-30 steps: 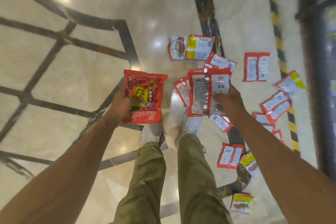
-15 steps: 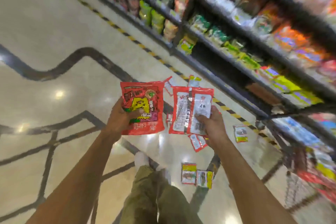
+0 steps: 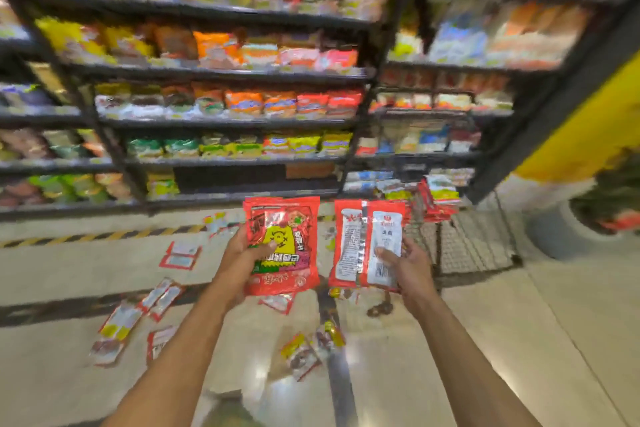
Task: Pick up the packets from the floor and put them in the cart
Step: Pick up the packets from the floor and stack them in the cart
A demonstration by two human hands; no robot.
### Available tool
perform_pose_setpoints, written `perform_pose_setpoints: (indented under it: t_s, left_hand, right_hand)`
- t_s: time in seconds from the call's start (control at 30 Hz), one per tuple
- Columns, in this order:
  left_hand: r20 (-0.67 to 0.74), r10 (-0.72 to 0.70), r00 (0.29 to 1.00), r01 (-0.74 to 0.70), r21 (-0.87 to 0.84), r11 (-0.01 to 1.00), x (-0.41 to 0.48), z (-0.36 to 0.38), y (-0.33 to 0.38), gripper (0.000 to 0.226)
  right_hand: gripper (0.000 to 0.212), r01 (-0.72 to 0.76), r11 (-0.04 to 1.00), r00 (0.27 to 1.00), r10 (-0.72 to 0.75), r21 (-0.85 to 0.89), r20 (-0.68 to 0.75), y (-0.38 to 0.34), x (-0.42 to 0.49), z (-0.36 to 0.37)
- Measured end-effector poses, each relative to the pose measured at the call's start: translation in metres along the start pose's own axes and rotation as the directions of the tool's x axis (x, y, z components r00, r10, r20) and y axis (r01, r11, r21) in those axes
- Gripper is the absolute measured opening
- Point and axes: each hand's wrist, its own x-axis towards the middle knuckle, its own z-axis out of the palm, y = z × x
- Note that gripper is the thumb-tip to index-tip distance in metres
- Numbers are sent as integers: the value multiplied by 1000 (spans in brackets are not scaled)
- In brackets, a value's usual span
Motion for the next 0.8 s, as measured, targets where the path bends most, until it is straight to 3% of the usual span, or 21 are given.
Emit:
perform_pose_setpoints:
  t_s: [0.2, 0.37, 0.53, 0.8]
  left_hand:
    - [158, 38, 987, -50, 70, 996, -40, 183, -12, 39]
    - [266, 34, 963, -68, 118, 991, -54, 293, -12, 39]
    - [327, 27, 944, -76, 135, 988, -45, 369, -17, 39]
    - [325, -41, 945, 5, 110, 994, 8, 444, -47, 42]
  right_hand:
    - [33, 105, 990, 976, -83, 98, -203, -7, -41, -198]
    - [28, 124, 982, 927, -63, 144, -370, -7, -61, -313]
    - [34, 111, 979, 885, -20, 170, -465, -12, -57, -378]
    - [32, 70, 982, 881, 22, 175, -474, -14, 13, -426]
